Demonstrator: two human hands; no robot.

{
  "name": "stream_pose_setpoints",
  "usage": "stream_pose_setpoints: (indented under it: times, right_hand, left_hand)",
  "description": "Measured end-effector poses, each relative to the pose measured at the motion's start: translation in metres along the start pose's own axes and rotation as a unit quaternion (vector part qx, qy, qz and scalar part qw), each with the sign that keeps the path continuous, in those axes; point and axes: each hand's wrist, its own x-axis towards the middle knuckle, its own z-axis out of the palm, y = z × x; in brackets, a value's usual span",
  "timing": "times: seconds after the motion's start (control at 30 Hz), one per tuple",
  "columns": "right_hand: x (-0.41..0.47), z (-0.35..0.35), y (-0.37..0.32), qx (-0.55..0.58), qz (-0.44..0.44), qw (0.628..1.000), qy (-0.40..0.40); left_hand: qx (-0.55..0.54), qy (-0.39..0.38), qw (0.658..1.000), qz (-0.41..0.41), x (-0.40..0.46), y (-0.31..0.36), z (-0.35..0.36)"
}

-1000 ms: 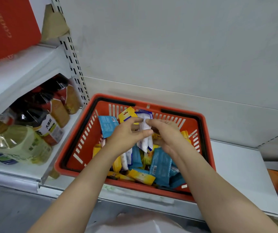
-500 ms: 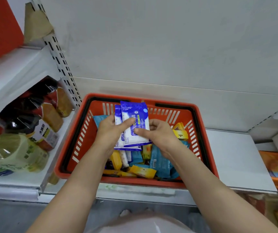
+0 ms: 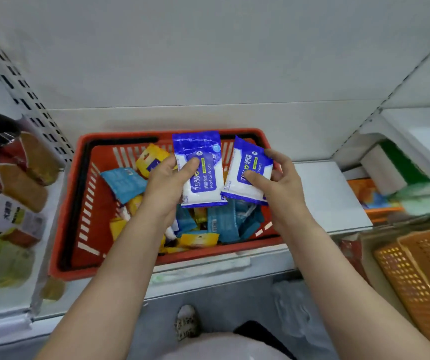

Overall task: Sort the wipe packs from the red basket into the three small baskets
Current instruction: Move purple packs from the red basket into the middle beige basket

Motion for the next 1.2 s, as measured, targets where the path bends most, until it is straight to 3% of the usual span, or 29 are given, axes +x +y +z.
stream_pose_setpoints:
  times: [0.23,0.37,0.57,0.7,1.03,1.2]
  right_hand:
    - [-0.040,-0.112,-0.014,0.022,-0.029,0.986,0.161]
    - [-0.092,-0.210,-0.021,0.063,-0.070,0.980,0.178]
    - [-0.191,-0.376,-0.020,0.045,-0.065,0.955,0.285]
    - [-0.246,-0.471,-0.010,0.097,-0.035,0.928,0.358]
    - [-0.260,-0.596,0.002,0.179,-0.004,0.894,0.410]
    - [-0.227,-0.650,0.004,0.164,0.056,0.915,0.365]
  left_hand:
    - [0.066,-0.087,0.994,0.018,-0.048,-0.029,0.087]
    - [0.090,-0.139,0.986,0.014,-0.098,-0.065,0.164]
    - [0.105,-0.220,0.969,-0.032,-0.205,-0.153,0.293]
    - [0.120,-0.274,0.950,-0.084,-0.272,-0.209,0.367]
    - [0.163,-0.420,0.872,-0.192,-0.313,-0.268,0.493]
    - [0.185,-0.414,0.866,-0.209,-0.289,-0.297,0.560]
